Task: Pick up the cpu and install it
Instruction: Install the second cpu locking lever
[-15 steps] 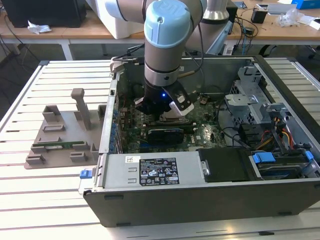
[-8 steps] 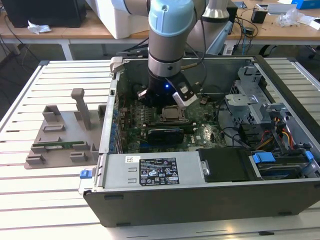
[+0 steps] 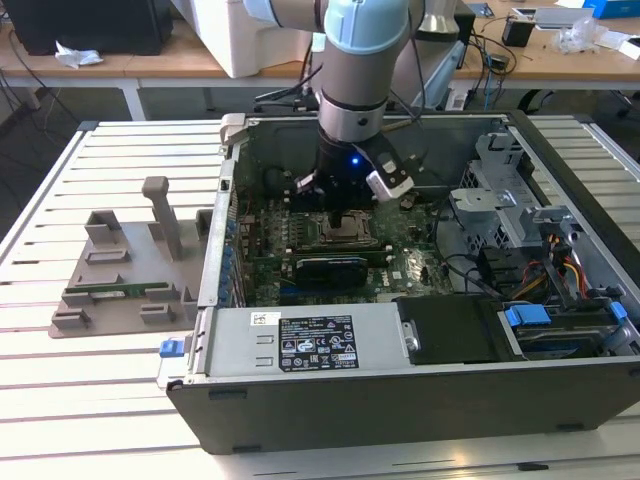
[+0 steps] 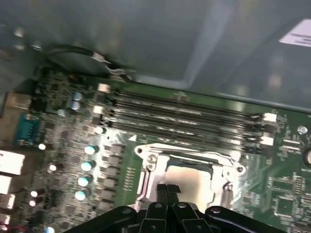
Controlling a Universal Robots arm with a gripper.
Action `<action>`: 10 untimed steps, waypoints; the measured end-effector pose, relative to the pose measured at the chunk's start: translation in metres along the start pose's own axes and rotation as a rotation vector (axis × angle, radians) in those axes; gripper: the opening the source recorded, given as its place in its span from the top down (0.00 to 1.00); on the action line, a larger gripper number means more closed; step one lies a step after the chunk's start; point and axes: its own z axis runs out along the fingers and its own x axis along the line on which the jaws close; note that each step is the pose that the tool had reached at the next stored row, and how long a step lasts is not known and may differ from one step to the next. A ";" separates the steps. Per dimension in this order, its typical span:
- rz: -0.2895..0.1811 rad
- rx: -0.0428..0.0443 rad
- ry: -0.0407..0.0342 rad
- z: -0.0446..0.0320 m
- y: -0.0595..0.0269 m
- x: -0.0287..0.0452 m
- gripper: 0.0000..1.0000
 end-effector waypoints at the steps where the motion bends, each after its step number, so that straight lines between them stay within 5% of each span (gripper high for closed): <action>1: 0.000 0.0103 0.0020 0.0002 0.0011 -0.0026 0.89; 7: 0.005 0.1032 0.0202 0.0027 0.0143 -0.0186 0.89; 10: 0.005 0.1107 0.0219 0.0026 0.0220 -0.0208 0.89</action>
